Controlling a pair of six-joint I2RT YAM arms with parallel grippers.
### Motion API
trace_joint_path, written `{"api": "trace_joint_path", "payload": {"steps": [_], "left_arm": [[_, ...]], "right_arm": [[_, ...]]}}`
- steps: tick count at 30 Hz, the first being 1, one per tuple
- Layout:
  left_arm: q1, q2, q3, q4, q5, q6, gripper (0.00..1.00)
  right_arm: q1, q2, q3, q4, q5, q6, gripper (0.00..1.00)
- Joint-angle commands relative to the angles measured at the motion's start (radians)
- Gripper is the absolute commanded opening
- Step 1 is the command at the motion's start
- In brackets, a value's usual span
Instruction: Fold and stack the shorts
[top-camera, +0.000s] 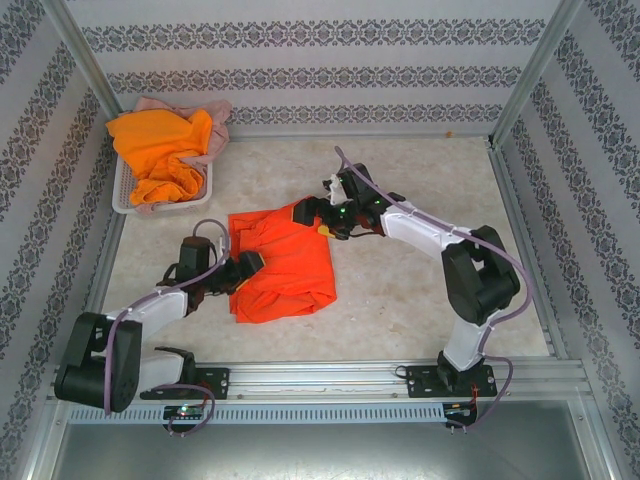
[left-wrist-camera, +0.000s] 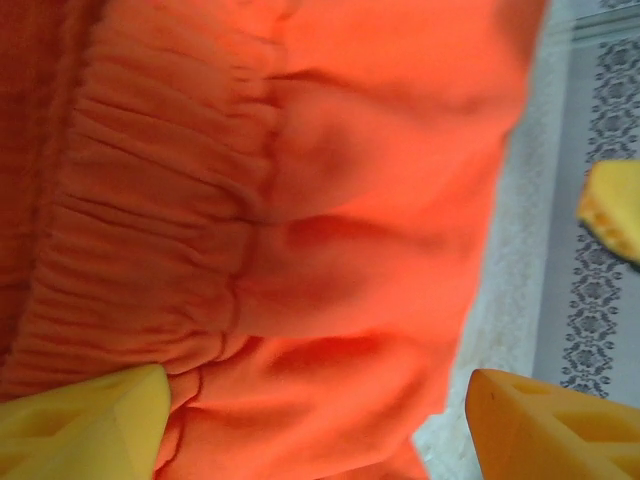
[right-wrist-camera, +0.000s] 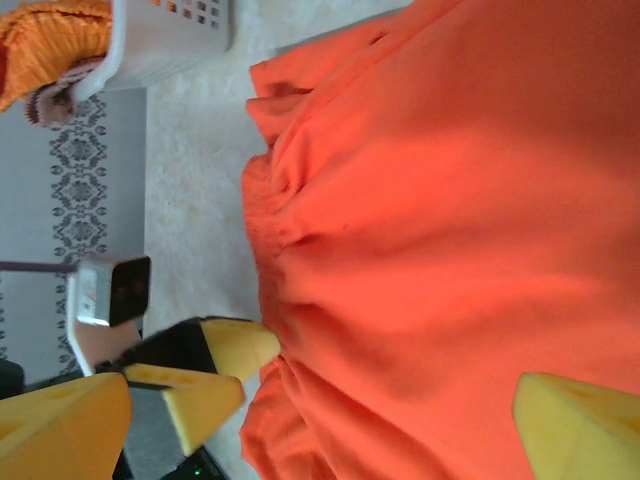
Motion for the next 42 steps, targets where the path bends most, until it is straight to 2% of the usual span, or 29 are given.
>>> {"api": "trace_joint_path", "payload": {"steps": [1, 8, 14, 19, 21, 28, 30, 35, 38, 42], "left_arm": [[-0.009, 0.036, -0.041, 0.101, -0.055, 0.000, 0.78], [-0.009, 0.039, -0.079, 0.117, -0.073, 0.013, 0.78], [-0.008, 0.012, -0.065, 0.083, -0.080, 0.025, 0.79], [-0.009, -0.003, -0.065, 0.070, -0.084, 0.030, 0.80], [-0.009, -0.011, -0.065, 0.067, -0.084, 0.028, 0.80], [-0.009, -0.109, -0.033, 0.016, -0.084, 0.030, 0.84], [-0.009, -0.165, -0.011, -0.029, -0.090, 0.035, 0.87], [-0.009, -0.307, 0.039, -0.166, -0.122, 0.067, 0.93], [-0.007, -0.362, 0.057, -0.210, -0.136, 0.074, 0.95], [-0.007, -0.372, 0.077, -0.224, -0.133, 0.087, 0.96]], "right_arm": [[-0.010, 0.020, 0.057, -0.096, 0.046, -0.070, 0.98], [-0.043, 0.083, 0.077, -0.255, 0.156, -0.238, 0.95], [-0.043, 0.175, 0.087, -0.248, 0.150, -0.245, 0.79], [-0.027, 0.233, 0.106, -0.227, 0.121, -0.228, 0.61], [-0.025, 0.247, 0.113, -0.225, 0.111, -0.222, 0.45], [-0.061, 0.226, 0.110, -0.275, 0.158, -0.274, 0.02], [-0.102, 0.200, 0.099, -0.312, 0.177, -0.313, 0.00], [-0.250, 0.111, 0.096, -0.510, 0.351, -0.487, 0.00], [-0.329, 0.065, 0.124, -0.651, 0.615, -0.634, 0.00], [-0.450, 0.046, 0.159, -0.747, 0.868, -0.797, 0.00]]}}
